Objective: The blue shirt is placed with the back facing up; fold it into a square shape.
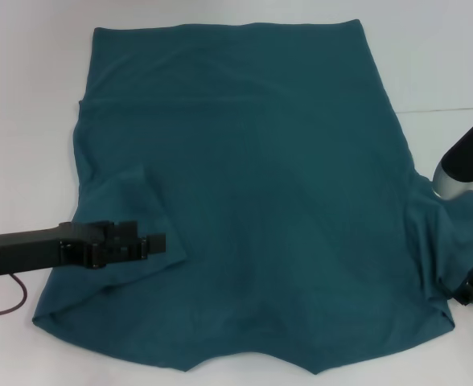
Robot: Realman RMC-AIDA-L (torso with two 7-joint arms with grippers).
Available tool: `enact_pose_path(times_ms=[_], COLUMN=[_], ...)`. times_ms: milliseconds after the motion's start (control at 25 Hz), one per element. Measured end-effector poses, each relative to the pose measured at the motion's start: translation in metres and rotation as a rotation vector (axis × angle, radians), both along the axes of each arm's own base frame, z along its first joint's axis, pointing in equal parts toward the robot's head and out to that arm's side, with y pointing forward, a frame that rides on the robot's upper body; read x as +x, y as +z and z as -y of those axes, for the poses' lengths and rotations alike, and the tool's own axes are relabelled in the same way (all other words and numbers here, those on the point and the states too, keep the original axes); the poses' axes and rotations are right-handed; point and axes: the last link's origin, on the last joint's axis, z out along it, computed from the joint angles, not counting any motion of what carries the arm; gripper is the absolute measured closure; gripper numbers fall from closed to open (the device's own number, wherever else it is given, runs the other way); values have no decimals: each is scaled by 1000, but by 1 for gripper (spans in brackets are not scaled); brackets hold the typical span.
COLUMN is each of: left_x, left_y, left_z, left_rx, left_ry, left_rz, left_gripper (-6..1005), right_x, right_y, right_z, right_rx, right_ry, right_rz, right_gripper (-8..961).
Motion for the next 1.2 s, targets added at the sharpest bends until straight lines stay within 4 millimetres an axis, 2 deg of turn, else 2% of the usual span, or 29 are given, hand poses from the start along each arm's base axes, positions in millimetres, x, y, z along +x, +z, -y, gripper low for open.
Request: enact_pose_path(times_ms=[400, 1200], left_x=[-1, -2], left_y=[1, 0], left_z=[1, 1], left_rx=[2, 6], left_ry=[5, 8], left_rz=[3, 2], left_gripper=[152, 151], right_x=[-9, -13], right_y=[1, -12], right_z=[4, -8], right_rx=[-48, -41], right_ry=[5, 44], right_rz=[9, 11], right_gripper=[469, 468])
